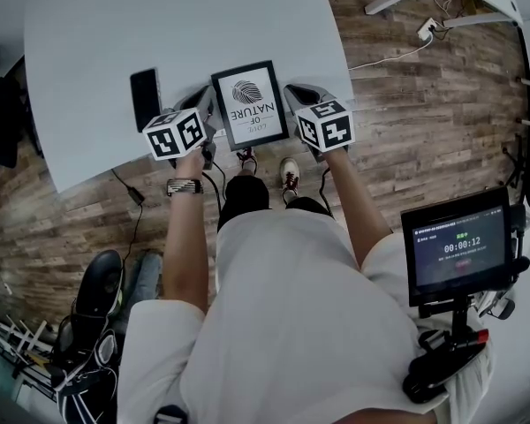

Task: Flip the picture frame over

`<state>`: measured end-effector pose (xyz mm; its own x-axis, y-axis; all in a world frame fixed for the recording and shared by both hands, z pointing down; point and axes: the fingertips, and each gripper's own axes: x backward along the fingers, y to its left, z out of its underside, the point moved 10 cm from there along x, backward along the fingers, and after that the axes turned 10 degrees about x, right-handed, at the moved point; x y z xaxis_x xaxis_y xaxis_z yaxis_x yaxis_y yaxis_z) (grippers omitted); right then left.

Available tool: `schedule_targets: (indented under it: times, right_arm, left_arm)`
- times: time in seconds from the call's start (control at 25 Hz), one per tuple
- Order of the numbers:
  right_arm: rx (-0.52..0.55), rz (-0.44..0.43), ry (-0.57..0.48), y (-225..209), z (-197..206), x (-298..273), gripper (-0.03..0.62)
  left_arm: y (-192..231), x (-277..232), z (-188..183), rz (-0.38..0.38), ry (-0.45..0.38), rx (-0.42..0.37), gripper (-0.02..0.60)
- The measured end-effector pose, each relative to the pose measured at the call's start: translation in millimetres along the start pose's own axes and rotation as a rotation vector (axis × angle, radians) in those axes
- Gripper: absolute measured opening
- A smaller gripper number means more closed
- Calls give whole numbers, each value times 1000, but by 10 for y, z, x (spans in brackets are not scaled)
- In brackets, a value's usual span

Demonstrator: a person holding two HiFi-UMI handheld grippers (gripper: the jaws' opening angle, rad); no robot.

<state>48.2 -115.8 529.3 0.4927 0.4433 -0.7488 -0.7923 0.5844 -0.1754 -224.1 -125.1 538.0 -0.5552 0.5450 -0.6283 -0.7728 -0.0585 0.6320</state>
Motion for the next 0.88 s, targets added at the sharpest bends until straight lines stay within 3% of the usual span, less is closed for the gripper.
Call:
schedule_targets:
  times: [0.32,0.56,0.88]
  right_arm:
    - [63,45,-86,-37,-279,140,3]
    - [108,54,-200,24,-663,362,3]
    - [226,96,-428,154,-1126,1668,3]
  left_arm:
    - [-263,72,-116,2,-54,-191,5]
    - [-604,310,-348,-5,-149,-331,5]
    - [-1767,1085,-350,-33,-312,-523,5]
